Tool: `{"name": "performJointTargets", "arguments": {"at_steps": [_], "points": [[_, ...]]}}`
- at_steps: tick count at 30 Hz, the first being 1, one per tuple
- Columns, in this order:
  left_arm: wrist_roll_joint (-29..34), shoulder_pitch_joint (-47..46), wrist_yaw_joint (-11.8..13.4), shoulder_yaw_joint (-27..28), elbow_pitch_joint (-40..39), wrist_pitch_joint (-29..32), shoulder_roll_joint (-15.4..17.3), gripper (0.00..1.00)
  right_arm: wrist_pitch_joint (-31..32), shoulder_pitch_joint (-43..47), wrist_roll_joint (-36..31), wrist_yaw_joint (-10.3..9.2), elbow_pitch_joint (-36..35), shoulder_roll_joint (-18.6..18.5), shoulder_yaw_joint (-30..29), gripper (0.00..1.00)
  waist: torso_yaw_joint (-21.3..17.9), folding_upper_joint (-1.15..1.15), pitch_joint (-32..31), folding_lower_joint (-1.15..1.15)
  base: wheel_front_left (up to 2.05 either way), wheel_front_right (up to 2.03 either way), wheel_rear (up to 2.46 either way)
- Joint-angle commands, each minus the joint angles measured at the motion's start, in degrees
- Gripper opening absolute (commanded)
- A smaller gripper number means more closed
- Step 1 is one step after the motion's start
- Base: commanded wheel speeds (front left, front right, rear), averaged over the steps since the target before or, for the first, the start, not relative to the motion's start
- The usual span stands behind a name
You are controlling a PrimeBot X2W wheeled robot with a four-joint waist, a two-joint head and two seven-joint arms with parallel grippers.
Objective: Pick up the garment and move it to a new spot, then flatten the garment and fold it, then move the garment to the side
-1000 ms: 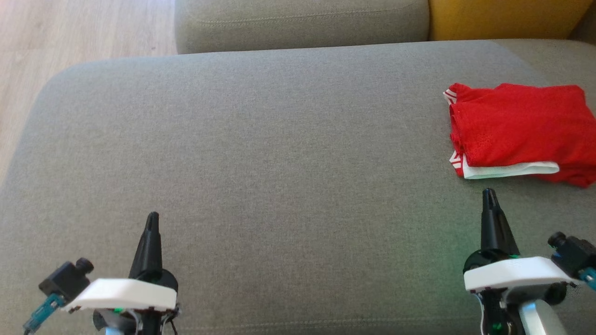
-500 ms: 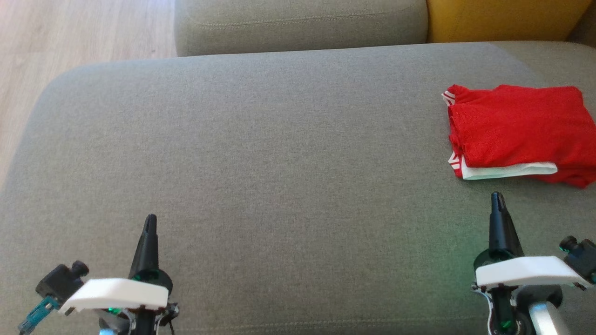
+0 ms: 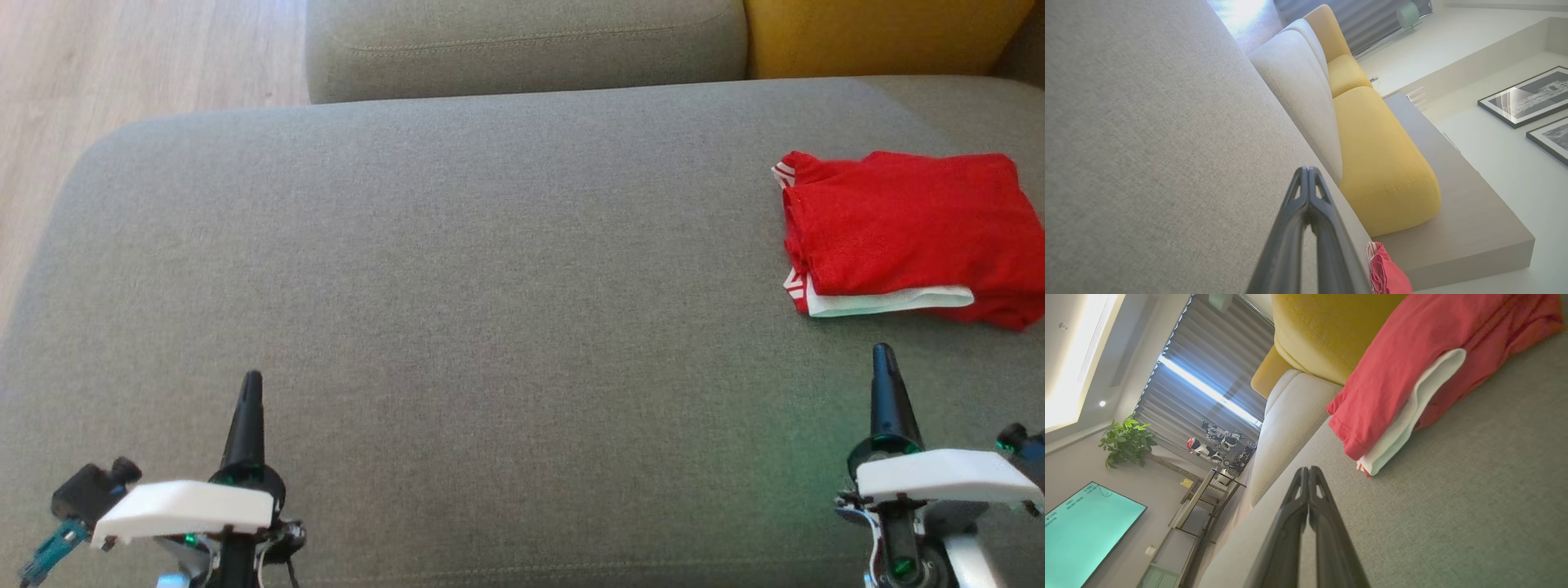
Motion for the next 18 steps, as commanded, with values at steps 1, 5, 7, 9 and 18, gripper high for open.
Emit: {"name": "performJointTargets", "arguments": {"at_steps": [1, 5, 7, 9, 18], "points": [[-1.1, -3.1, -0.4, 1.7, -1.5, 0.5, 0.9, 0.00, 0.4, -3.3, 1.6, 0.22, -1.6, -1.2, 0.2, 0.00, 0.0, 0.00, 0.0, 0.00, 0.00, 0.00, 0.00], [-3.2, -3.4, -0.4, 2.1, -1.3, 1.2, 0.9, 0.00, 1.1, -3.5, 4.3, 0.23, -1.5, -1.2, -0.1, 0.00, 0.0, 0.00, -0.1, 0.00, 0.00, 0.00, 0.00], [-4.2, -3.5, -0.4, 2.3, -1.1, 1.5, 0.9, 0.00, 1.4, -3.5, 5.6, 0.24, -1.4, -1.2, -0.2, 0.00, -0.1, 0.00, -0.2, 0.00, 0.00, 0.00, 0.00], [-5.2, -3.7, -0.5, 2.5, -1.0, 1.8, 0.9, 0.00, 1.7, -3.6, 6.9, 0.24, -1.4, -1.2, -0.4, 0.00, -0.1, 0.00, -0.3, 0.00, 0.00, 0.00, 0.00], [-9.7, -4.2, -0.5, 3.4, -0.5, 3.4, 0.9, 0.00, 3.2, -3.9, 12.9, 0.27, -1.0, -1.3, -1.1, 0.00, -0.1, 0.00, -0.5, 0.00, 0.00, 0.00, 0.00]]}}
